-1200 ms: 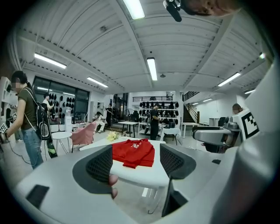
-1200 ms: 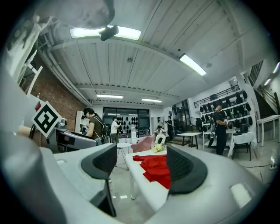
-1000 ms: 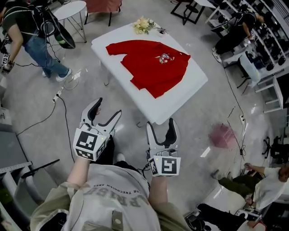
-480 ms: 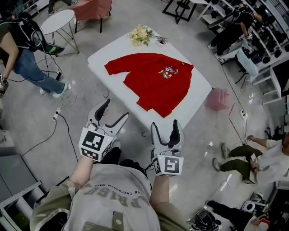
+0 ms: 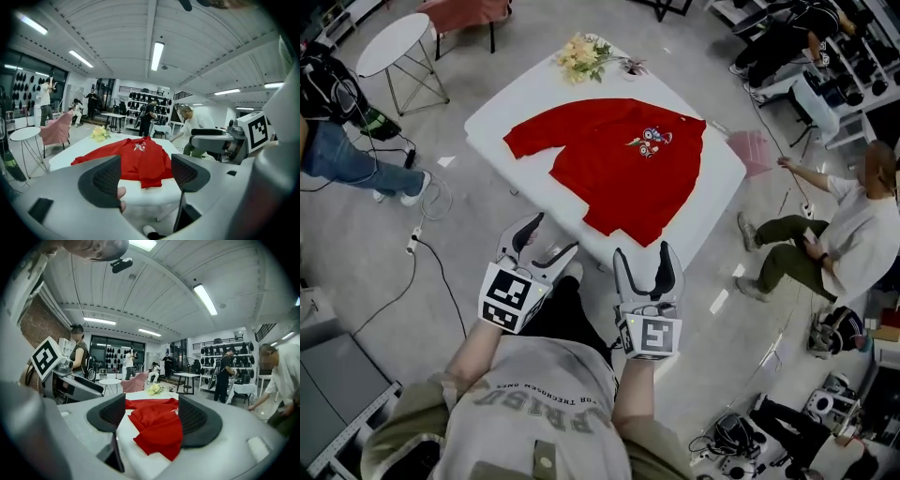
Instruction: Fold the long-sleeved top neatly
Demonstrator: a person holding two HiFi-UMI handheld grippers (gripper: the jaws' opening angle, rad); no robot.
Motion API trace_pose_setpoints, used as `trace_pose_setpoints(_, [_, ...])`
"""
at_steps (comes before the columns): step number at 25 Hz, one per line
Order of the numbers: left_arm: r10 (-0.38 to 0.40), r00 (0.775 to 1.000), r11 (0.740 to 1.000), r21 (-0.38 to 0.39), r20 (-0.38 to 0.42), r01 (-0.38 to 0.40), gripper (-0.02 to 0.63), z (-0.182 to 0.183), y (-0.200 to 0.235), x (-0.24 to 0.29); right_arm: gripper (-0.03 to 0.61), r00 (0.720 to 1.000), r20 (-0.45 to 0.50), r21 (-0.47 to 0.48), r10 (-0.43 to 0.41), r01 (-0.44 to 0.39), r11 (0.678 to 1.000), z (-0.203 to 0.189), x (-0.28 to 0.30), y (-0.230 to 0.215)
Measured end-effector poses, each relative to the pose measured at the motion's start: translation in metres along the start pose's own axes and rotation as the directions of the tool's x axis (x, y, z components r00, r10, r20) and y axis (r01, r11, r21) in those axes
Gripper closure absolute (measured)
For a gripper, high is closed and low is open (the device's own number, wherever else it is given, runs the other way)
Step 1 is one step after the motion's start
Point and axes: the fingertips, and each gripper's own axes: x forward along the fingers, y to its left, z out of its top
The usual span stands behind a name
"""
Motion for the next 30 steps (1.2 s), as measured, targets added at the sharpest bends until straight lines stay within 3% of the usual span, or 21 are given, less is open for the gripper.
trace_pose_setpoints(7, [-0.08,0.99,0.997,0.011,-0.113,0.082,0.284,-0.029,-0.015,0.061,0.236,0.999,-0.035,0.033,-0.018,0.019,0.999,-0.023,0.027,-0.03])
trace_pose_setpoints(13, [-0.121,0.961,0.991,0.021,-0.247,0.13,0.285,-0.063,-0.014,0.119,0.236,0.998,-0.062,0.04,-0.013,0.015,0.999,-0.043,0.058,-0.059])
trace_pose_setpoints(16, [-0.145,0.93,0.987,0.01,-0.337,0.157,0.285,-0.085,-0.012,0.146,0.236,0.997,-0.075,0.047,-0.007,0.011,0.999,-0.05,0.075,-0.071])
trace_pose_setpoints(20, [-0.17,0.871,0.984,-0.032,-0.461,0.175,0.291,-0.116,-0.007,0.166,0.236,0.996,-0.086,0.088,0.004,0.004,0.996,-0.057,0.097,-0.085])
trace_pose_setpoints(24, [-0.191,0.829,0.978,-0.029,-0.525,0.208,0.436,-0.124,-0.003,0.177,0.236,0.996,-0.092,0.085,0.019,-0.012,0.996,-0.057,0.119,-0.101])
trace_pose_setpoints(26, [-0.192,0.841,0.976,-0.006,-0.505,0.219,0.561,-0.109,0.001,0.18,0.236,0.995,-0.098,0.09,0.021,-0.012,0.996,-0.058,0.127,-0.11])
trace_pose_setpoints(30, [-0.202,0.882,0.972,0.025,-0.426,0.234,0.574,-0.05,0.008,0.182,0.236,0.994,-0.111,0.119,0.004,0.009,0.993,-0.062,0.135,-0.127])
